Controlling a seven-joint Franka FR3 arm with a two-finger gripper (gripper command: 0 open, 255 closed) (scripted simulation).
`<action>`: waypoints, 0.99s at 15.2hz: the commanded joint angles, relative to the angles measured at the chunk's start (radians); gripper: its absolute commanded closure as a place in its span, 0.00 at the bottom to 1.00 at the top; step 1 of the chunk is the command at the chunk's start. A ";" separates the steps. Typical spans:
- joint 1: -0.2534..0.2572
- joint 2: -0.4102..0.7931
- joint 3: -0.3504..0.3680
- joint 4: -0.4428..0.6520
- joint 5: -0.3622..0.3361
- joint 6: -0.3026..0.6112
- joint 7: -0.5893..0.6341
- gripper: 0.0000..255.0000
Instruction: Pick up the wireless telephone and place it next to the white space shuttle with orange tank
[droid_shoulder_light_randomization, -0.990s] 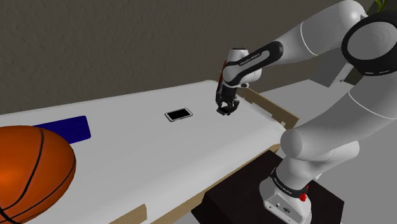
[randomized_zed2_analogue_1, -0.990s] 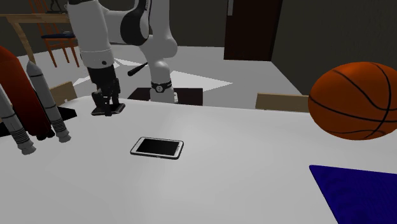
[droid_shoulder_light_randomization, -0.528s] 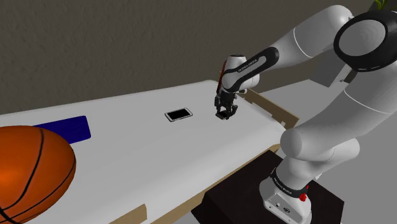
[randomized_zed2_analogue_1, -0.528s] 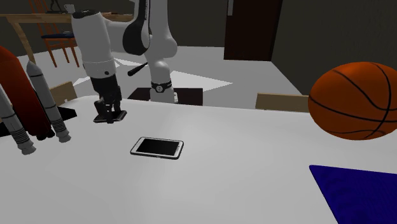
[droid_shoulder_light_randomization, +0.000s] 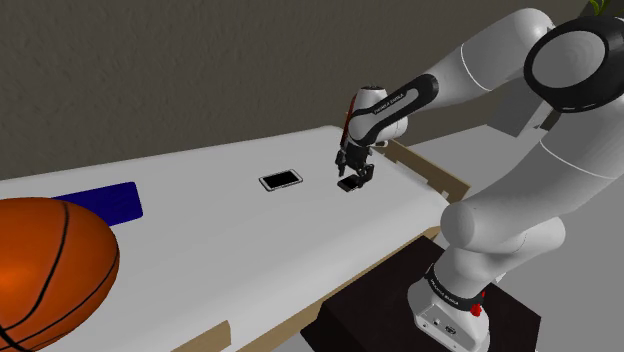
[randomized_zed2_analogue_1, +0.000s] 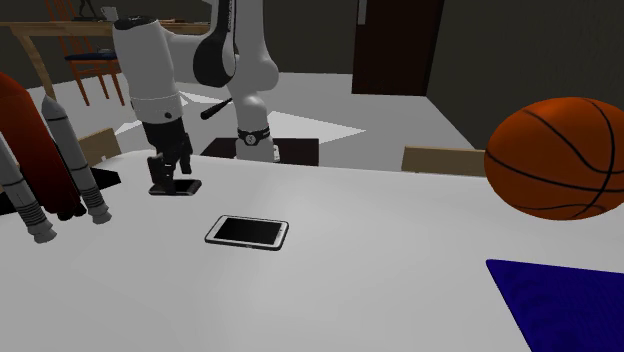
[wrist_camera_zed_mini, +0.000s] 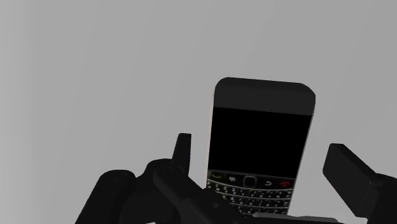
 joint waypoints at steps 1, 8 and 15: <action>0.000 0.000 0.000 0.000 0.000 0.000 0.000 0.00; 0.013 -0.101 -0.013 0.053 0.057 -0.144 -0.044 0.00; 0.013 -0.101 -0.013 0.053 0.057 -0.144 -0.044 0.00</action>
